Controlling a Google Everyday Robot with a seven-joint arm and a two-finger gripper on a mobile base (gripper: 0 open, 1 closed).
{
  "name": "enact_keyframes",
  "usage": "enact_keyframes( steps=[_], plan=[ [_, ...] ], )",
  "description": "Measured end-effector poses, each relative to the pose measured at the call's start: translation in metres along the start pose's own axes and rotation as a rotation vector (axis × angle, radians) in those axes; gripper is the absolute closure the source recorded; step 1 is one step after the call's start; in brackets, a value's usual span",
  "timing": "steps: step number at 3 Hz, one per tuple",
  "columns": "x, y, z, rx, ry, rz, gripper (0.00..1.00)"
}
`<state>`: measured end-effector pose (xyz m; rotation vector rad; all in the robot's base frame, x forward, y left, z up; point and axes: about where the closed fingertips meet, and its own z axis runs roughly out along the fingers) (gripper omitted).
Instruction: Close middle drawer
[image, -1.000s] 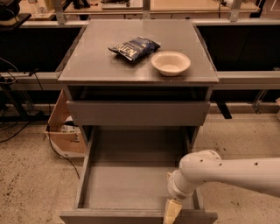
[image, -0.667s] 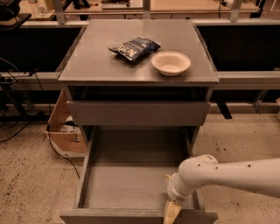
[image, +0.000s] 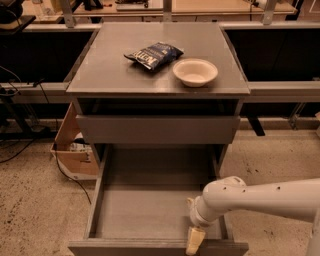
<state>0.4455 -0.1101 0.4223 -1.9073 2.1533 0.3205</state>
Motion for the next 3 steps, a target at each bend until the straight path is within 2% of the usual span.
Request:
enact_keyframes(
  steps=[1, 2, 3],
  plan=[
    [-0.0043, -0.0076, 0.0047, 0.008, -0.007, -0.022, 0.19],
    [-0.0088, -0.0126, 0.0042, 0.016, -0.011, -0.037, 0.16],
    [-0.0138, -0.0170, -0.0025, 0.024, -0.011, -0.048, 0.04]
  ],
)
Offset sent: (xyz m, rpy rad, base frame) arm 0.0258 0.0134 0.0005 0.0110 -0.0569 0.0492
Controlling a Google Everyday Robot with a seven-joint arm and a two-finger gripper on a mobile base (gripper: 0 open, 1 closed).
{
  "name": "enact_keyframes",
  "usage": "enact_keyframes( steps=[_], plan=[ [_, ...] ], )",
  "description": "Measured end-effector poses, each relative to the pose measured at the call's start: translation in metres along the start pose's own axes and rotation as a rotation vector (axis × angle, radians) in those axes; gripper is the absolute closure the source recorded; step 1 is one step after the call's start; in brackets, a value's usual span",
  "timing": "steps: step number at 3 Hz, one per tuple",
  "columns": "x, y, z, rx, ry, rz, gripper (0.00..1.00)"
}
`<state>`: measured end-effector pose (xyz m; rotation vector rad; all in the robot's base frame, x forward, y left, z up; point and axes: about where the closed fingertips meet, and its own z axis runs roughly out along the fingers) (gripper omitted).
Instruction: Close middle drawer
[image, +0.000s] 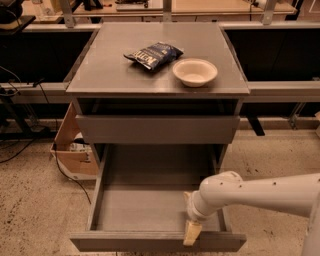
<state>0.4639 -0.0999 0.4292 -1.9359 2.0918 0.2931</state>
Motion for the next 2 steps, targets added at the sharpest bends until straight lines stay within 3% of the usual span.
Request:
enact_keyframes(
  steps=[1, 2],
  plan=[
    [-0.030, -0.032, -0.010, 0.047, 0.000, -0.087, 0.07],
    [-0.050, -0.052, -0.016, 0.075, -0.006, -0.137, 0.29]
  ],
)
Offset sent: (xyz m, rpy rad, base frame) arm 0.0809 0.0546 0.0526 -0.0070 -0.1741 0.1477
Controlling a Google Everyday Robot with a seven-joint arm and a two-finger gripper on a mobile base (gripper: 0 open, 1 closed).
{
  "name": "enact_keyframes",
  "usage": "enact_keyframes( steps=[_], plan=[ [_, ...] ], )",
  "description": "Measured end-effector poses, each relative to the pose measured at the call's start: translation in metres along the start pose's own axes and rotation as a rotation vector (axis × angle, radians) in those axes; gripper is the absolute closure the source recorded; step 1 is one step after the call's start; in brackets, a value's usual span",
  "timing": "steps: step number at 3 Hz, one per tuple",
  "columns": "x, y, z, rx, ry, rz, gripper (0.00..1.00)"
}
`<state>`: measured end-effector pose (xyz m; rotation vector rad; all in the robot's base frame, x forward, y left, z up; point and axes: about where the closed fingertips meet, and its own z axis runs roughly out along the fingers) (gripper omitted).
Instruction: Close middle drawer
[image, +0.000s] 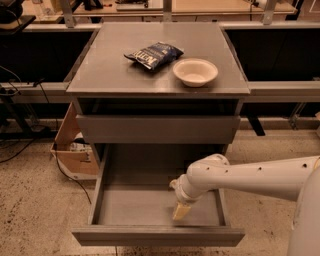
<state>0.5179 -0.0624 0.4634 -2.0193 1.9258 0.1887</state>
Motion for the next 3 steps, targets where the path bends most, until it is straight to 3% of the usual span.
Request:
enact_keyframes(
  steps=[1, 2, 3],
  plan=[
    [-0.028, -0.029, -0.007, 0.026, 0.011, -0.070, 0.39],
    [-0.044, -0.042, -0.010, 0.040, 0.018, -0.103, 0.30],
    [-0.054, -0.038, -0.015, 0.021, -0.005, -0.100, 0.12]
  ],
)
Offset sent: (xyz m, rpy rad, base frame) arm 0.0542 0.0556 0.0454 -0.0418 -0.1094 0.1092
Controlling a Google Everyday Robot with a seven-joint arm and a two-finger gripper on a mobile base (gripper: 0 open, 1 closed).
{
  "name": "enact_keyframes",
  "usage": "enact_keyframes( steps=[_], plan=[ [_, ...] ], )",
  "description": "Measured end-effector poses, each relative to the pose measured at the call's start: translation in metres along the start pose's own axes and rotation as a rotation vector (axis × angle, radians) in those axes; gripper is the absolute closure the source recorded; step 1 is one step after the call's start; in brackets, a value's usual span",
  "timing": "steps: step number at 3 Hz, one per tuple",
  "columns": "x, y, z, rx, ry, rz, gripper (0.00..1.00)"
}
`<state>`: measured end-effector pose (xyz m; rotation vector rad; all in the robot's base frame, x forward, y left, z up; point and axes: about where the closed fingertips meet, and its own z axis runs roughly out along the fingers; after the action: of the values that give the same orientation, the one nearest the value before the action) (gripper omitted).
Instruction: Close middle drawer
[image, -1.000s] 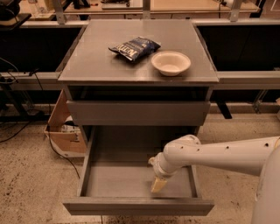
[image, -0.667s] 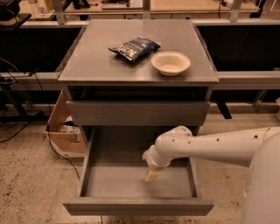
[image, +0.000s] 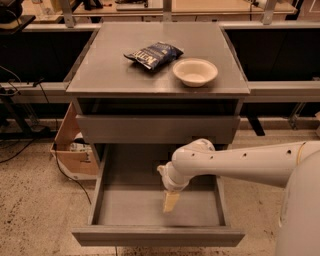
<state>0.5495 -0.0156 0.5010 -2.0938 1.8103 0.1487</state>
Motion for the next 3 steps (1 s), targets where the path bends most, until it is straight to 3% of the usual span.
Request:
enact_keyframes(
  steps=[1, 3],
  plan=[
    [-0.012, 0.019, -0.007, -0.056, -0.016, 0.017, 0.00],
    [-0.015, 0.058, -0.005, -0.138, -0.015, 0.085, 0.00]
  ],
)
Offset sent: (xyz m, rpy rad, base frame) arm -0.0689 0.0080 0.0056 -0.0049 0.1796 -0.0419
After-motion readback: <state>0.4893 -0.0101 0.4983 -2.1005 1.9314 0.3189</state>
